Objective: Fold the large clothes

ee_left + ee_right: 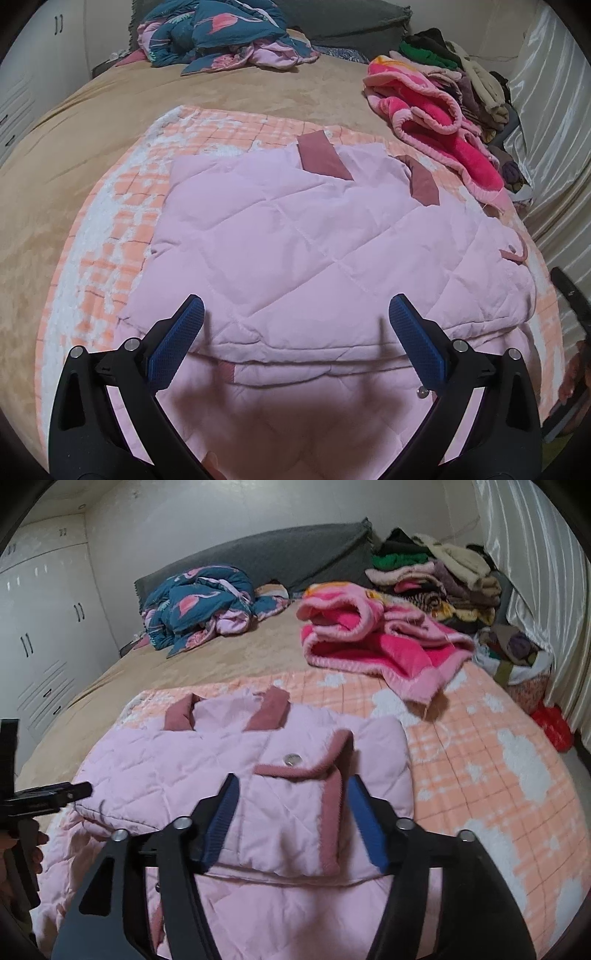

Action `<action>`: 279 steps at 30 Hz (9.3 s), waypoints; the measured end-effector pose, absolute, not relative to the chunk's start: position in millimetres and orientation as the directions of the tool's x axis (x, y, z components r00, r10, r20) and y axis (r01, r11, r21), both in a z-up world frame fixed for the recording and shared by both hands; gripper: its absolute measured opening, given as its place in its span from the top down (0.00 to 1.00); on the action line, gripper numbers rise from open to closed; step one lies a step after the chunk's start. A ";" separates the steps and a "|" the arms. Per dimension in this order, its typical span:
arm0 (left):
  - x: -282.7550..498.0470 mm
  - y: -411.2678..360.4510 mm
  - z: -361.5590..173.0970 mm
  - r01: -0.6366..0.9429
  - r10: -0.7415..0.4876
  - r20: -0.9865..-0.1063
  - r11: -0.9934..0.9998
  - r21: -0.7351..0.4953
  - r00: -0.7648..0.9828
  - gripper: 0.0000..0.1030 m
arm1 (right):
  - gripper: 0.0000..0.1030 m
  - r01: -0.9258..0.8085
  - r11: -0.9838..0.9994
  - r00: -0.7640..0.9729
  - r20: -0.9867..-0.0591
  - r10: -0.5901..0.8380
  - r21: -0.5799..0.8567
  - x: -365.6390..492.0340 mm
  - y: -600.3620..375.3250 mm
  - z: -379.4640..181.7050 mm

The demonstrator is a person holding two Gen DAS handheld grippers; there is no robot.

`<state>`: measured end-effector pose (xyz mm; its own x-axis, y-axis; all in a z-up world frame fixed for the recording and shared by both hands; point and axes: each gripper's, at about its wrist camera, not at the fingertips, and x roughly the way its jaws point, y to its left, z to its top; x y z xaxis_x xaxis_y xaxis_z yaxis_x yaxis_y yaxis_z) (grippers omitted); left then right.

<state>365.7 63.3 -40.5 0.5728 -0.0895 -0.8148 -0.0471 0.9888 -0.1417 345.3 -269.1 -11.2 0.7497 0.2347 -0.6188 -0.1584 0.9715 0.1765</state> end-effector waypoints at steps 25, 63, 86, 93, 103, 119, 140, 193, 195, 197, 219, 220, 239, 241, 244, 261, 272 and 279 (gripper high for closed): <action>378.9 61.4 -90.1 -0.022 -0.088 -0.867 0.993 -0.113 0.491 0.08 | 0.16 -0.272 0.957 0.494 -0.839 0.229 0.101 413.1 -169.6 -108.6; 300.7 53.4 -33.6 -0.027 -0.059 -0.820 0.996 -0.090 0.570 0.08 | 0.04 -0.170 0.954 0.587 -0.752 0.300 0.248 329.2 -211.1 -66.7; 251.2 49.7 9.4 -0.023 -0.084 -0.767 0.992 -0.128 0.636 0.08 | 0.04 -0.229 0.950 0.708 -0.632 0.313 0.214 256.1 -219.4 13.1; 236.0 50.3 23.8 -0.015 -0.092 -0.746 0.991 -0.135 0.659 0.08 | 0.04 -0.243 0.949 0.734 -0.601 0.317 0.203 234.3 -220.4 32.8; 210.3 50.9 46.9 0.001 -0.095 -0.705 0.991 -0.132 0.703 0.08 | 0.04 -0.264 0.942 0.751 -0.569 0.335 0.207 208.5 -219.5 54.2; 172.0 47.7 64.6 0.019 -0.106 -0.670 0.991 -0.135 0.735 0.08 | 0.04 -0.285 0.938 0.775 -0.528 0.346 0.195 170.1 -219.9 79.8; 129.9 45.2 47.5 0.013 -0.104 -0.677 0.990 -0.138 0.728 0.08 | 0.04 -0.267 0.943 0.778 -0.534 0.333 0.199 127.7 -241.4 72.7; 49.0 130.3 -91.8 -0.184 0.045 -0.836 0.981 -0.068 0.547 0.08 | 0.04 -0.043 0.993 0.605 -0.788 0.113 0.110 68.7 -333.0 -65.5; 44.0 137.1 -100.4 -0.199 0.044 -0.844 0.977 -0.075 0.534 0.08 | 0.04 -0.037 0.993 0.598 -0.794 0.109 0.108 66.1 -336.9 -69.6; 39.7 142.2 -109.0 -0.205 0.035 -0.853 0.975 -0.085 0.520 0.08 | 0.04 -0.032 0.993 0.593 -0.798 0.108 0.111 63.4 -340.5 -72.6; 31.4 142.9 -128.1 -0.205 -0.032 -0.860 0.966 -0.157 0.510 0.21 | 0.04 -0.043 0.978 0.420 -0.885 0.202 0.203 21.6 -367.3 -129.5; 31.3 143.2 -128.2 -0.204 -0.034 -0.859 0.966 -0.160 0.511 0.21 | 0.04 -0.046 0.974 0.414 -0.884 0.219 0.220 20.8 -366.3 -132.7; 11.4 146.9 -123.8 -0.242 -0.066 -0.852 0.945 -0.222 0.520 0.44 | 0.86 -0.158 0.827 0.586 -0.623 0.518 0.539 26.3 -373.2 -68.3; 8.5 146.8 -117.4 -0.230 -0.097 -0.837 0.939 -0.257 0.538 0.75 | 0.86 -0.179 0.829 0.605 -0.605 0.518 0.530 28.7 -371.6 -59.2; 7.6 140.9 -104.8 -0.213 -0.098 -0.824 0.943 -0.257 0.559 0.87 | 0.87 -0.200 0.833 0.628 -0.585 0.514 0.516 30.5 -371.7 -46.7; 49.1 123.0 -12.6 -0.147 -0.099 -0.704 0.949 -0.280 0.703 0.91 | 0.89 -0.307 0.823 0.705 -0.467 0.534 0.477 70.0 -361.6 18.7; 88.6 118.2 38.9 -0.119 -0.097 -0.645 0.952 -0.283 0.758 0.91 | 0.90 -0.350 0.831 0.748 -0.406 0.526 0.432 97.9 -358.5 60.5; 111.0 108.6 68.8 -0.081 -0.097 -0.618 0.964 -0.254 0.781 0.91 | 0.90 -0.356 0.840 0.774 -0.374 0.511 0.410 112.1 -358.7 83.2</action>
<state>111.0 108.6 68.8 0.7806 -0.0969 -0.6175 -0.0814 0.9637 -0.2541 112.1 -358.7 83.2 0.7741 0.5107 -0.3741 -0.3558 0.8397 0.4102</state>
